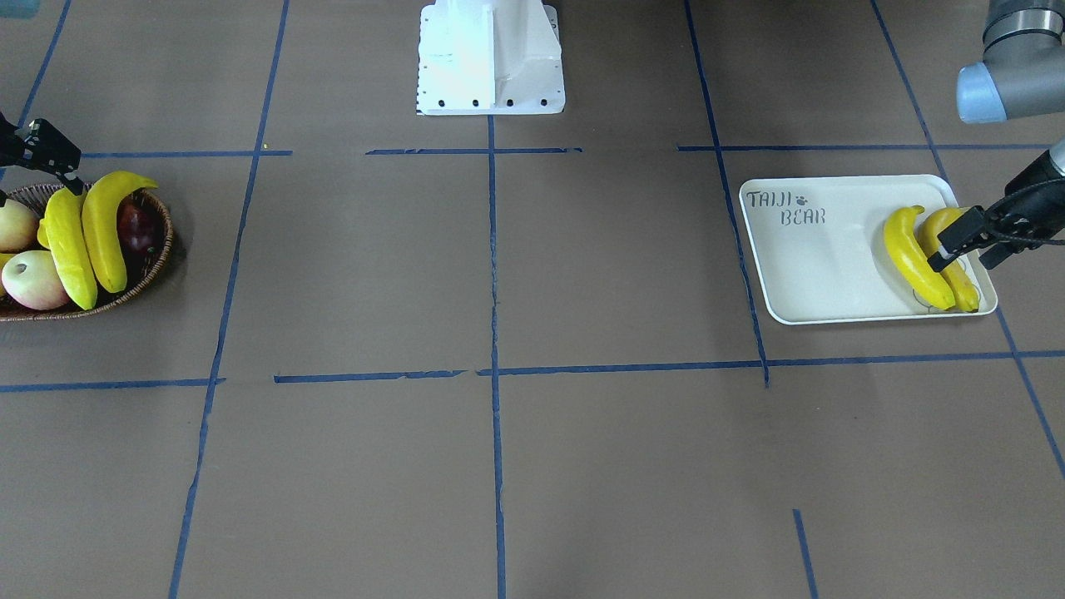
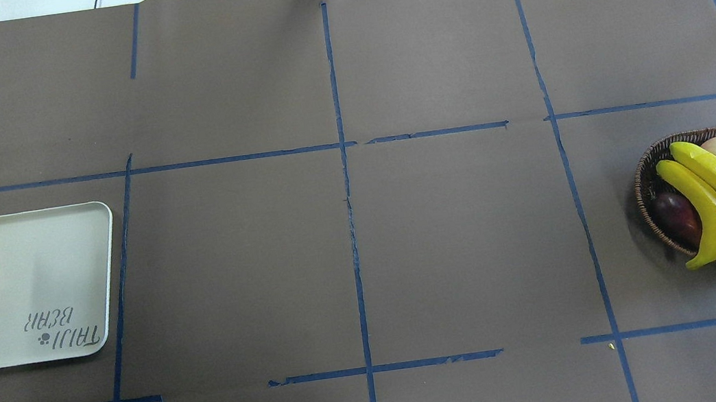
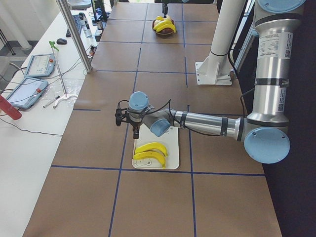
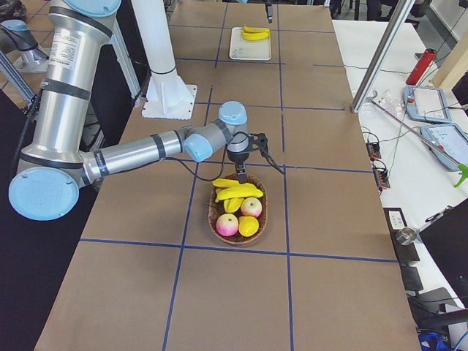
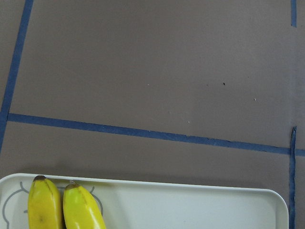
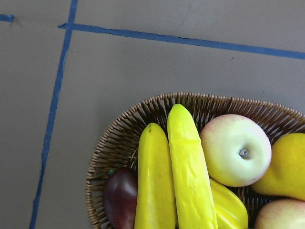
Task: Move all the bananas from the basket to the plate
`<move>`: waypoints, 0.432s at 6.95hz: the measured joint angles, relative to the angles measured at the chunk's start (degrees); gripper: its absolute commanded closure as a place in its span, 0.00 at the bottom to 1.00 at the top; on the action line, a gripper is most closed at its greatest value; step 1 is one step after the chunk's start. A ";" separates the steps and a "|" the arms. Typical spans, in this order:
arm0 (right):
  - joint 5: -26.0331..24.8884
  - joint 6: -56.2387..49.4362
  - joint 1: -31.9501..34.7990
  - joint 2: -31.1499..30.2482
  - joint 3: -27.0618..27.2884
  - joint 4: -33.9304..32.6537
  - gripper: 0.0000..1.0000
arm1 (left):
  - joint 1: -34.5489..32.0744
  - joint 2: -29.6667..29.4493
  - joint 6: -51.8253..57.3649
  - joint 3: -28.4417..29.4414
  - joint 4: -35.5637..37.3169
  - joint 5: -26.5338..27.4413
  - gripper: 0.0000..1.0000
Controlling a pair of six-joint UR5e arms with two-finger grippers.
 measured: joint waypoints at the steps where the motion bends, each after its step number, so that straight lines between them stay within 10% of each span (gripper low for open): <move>1: -0.62 2.60 -1.20 -0.89 -0.50 1.71 0.02 | 0.03 -0.06 -0.01 -0.07 0.00 -0.05 0.00; 3: -4.58 2.93 -5.78 -2.19 -2.65 6.06 0.07 | 0.08 -0.12 -0.01 -0.07 0.00 -0.04 0.00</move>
